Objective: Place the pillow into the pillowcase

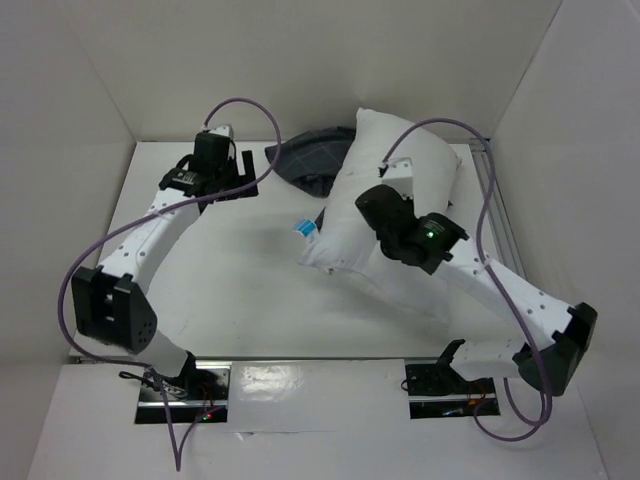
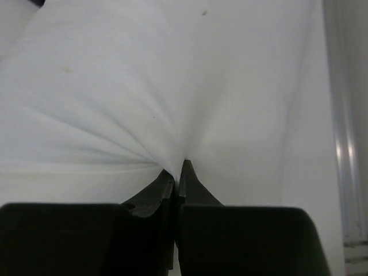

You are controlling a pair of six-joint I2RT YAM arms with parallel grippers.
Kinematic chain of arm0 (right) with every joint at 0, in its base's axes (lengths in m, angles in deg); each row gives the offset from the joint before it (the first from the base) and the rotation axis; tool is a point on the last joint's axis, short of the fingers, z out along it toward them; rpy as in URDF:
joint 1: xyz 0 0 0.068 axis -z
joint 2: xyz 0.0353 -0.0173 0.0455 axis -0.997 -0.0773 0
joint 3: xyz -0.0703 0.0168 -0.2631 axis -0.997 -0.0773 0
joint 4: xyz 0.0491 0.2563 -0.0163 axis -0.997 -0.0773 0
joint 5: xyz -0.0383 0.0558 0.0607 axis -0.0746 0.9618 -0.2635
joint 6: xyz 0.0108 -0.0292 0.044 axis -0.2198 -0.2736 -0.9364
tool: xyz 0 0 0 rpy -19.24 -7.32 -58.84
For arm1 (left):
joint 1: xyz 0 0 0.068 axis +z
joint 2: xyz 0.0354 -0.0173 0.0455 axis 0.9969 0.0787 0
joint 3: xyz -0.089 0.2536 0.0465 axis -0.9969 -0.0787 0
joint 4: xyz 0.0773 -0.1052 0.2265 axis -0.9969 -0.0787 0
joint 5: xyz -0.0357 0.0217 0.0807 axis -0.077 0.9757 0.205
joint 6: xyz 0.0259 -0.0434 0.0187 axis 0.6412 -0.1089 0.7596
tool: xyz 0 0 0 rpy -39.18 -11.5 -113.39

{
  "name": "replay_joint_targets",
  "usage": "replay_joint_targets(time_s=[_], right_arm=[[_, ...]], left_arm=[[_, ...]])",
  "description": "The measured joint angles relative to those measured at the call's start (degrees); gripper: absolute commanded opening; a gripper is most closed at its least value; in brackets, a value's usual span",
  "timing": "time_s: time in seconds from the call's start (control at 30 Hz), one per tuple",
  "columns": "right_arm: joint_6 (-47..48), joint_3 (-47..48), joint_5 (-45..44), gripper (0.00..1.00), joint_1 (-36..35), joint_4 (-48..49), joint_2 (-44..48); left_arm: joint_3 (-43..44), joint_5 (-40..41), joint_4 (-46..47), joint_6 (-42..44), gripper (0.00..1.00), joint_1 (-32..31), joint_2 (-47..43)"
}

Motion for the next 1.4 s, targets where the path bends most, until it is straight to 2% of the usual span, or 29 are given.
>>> replay_joint_targets(time_s=[0.07,0.1,0.13,0.17,0.23,0.27,0.43,0.53,0.67,0.77,0.87,0.93,0.97,1.0,1.07,1.2,1.3,1.33,1.37,1.4], right_arm=[[-0.1,0.0,-2.1,0.00,0.7,-3.3,3.2],[-0.1,0.0,-2.7,0.07,0.8,-4.6,4.4],[-0.2,0.0,-3.1,0.31,1.0,-5.7,5.3],[-0.5,0.0,-3.3,0.79,1.0,-6.5,5.8],[-0.5,0.0,-3.4,0.96,1.0,-7.1,6.3],[-0.7,0.0,-3.3,1.00,1.0,-7.1,6.4],[-1.0,-0.2,-0.7,1.00,1.3,-5.8,6.5],[-0.5,-0.5,2.4,1.00,1.3,-3.3,6.4],[0.2,-0.5,5.3,1.00,1.3,-0.5,4.7],[1.0,-0.5,7.3,1.00,1.3,0.9,1.5],[1.7,-0.2,9.5,1.00,1.3,1.7,-2.0],[1.9,0.0,11.4,1.00,1.3,2.4,-3.9],[1.7,0.0,12.3,1.00,1.3,2.6,-4.7],[1.3,0.0,13.1,1.00,1.2,2.7,-5.4],[-0.9,0.2,13.0,1.00,1.2,2.6,-6.8],[-12.0,1.2,9.7,1.00,0.8,-1.1,-9.7],[-20.3,-0.2,7.3,1.00,0.1,-3.7,-9.7],[-22.0,-1.7,7.2,0.98,-0.1,-3.3,-9.0],[-23.3,-3.8,7.3,0.67,-0.2,-3.0,-7.9],[-23.6,-5.9,7.9,0.41,0.1,-2.4,-6.9]], left_arm=[[3.0,-1.3,0.0,-1.1,1.00,0.2,4.3],[5.3,-2.1,0.0,-1.6,1.00,0.5,7.1],[7.7,-3.0,0.4,-2.2,1.00,0.7,10.0],[9.9,-4.1,0.9,-2.8,1.00,1.0,13.0],[15.6,-6.6,1.4,-4.1,1.00,1.7,19.5],[17.8,-8.1,2.1,-4.5,1.00,2.0,22.2],[32.8,-13.1,1.7,-7.2,1.00,2.8,40.0],[38.9,-14.7,1.6,-9.0,1.00,2.9,47.8],[41.5,-17.1,2.5,-11.8,0.99,2.8,53.3],[43.9,-19.4,4.1,-13.9,0.93,2.7,56.2],[50.3,-21.9,6.0,-16.1,0.86,2.4,60.6],[52.3,-23.1,7.8,-17.8,0.43,2.1,62.7],[52.3,-23.9,8.5,-18.5,0.14,2.1,63.1],[51.8,-24.6,9.2,-19.4,0.00,2.0,63.4],[50.1,-26.7,11.1,-20.7,0.00,1.9,63.5],[46.6,-31.5,15.3,-22.7,0.00,2.0,63.1],[38.3,-31.8,18.0,-23.8,0.00,2.1,58.0],[35.0,-31.8,18.5,-23.9,0.00,2.3,55.2],[32.5,-31.8,18.3,-23.8,0.00,2.4,52.3],[30.5,-31.8,18.1,-23.8,0.00,2.7,49.4]])
